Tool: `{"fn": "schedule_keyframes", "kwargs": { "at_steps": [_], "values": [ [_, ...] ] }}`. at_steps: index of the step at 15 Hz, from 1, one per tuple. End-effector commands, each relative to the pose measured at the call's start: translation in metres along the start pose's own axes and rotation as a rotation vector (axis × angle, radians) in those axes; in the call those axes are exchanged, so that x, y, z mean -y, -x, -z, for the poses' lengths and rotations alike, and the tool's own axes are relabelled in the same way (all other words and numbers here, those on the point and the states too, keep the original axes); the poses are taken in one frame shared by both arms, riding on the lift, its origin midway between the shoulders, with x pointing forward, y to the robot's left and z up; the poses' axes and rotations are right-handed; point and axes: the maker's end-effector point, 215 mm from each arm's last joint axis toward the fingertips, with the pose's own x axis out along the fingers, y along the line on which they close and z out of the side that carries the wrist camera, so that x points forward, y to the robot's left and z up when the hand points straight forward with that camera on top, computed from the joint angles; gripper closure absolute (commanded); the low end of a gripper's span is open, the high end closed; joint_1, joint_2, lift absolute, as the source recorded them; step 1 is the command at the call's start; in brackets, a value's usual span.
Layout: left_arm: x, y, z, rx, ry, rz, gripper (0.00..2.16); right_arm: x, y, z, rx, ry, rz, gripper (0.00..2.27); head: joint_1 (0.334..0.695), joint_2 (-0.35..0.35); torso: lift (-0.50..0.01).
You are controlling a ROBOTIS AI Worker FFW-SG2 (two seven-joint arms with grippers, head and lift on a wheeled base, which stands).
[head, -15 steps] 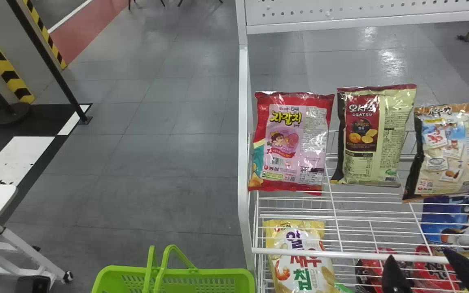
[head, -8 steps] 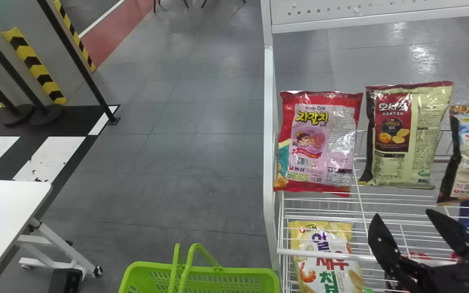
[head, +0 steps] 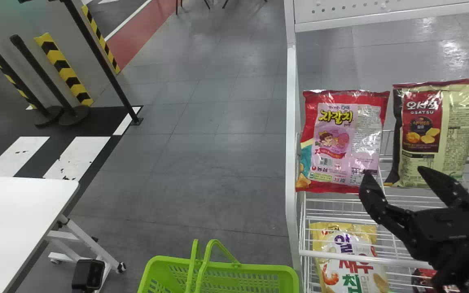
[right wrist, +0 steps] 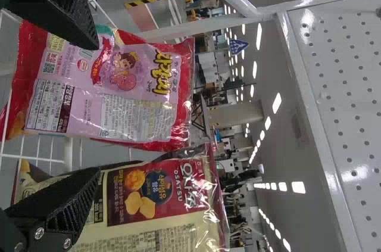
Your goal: Hold basket handle with left hand then pick Jagalchi snack with right hand and place into basket
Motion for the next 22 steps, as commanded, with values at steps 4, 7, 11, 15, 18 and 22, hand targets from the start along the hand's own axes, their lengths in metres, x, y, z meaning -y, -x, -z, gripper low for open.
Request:
{"fn": "schedule_keyframes", "kwargs": {
  "at_steps": [4,7,11,15,18,22],
  "values": [
    [0.003,0.002,0.000,-0.006,-0.001,0.007,2.15,-0.009,-0.043,0.005,-0.046,0.021,-0.011,0.07,0.695,0.337,-0.009],
    [0.003,0.003,-0.001,-0.004,-0.001,0.006,2.15,-0.019,-0.066,0.015,-0.074,0.034,-0.025,0.07,0.695,0.347,-0.009],
    [0.002,0.007,-0.002,0.004,0.001,0.001,2.15,-0.025,-0.095,0.025,-0.091,0.071,-0.029,0.07,0.695,0.350,-0.009],
    [0.001,0.008,-0.003,0.009,0.004,0.000,2.15,-0.030,-0.124,0.024,-0.094,0.107,-0.049,0.06,0.695,0.350,-0.009],
    [0.000,0.010,-0.004,0.014,0.004,0.000,2.15,-0.033,-0.133,0.031,-0.125,0.125,-0.061,0.06,0.695,0.350,-0.009],
    [0.000,0.010,-0.004,0.015,0.006,-0.001,2.15,-0.031,-0.131,0.049,-0.190,0.125,-0.068,0.50,0.695,0.350,-0.009]
  ]
}}
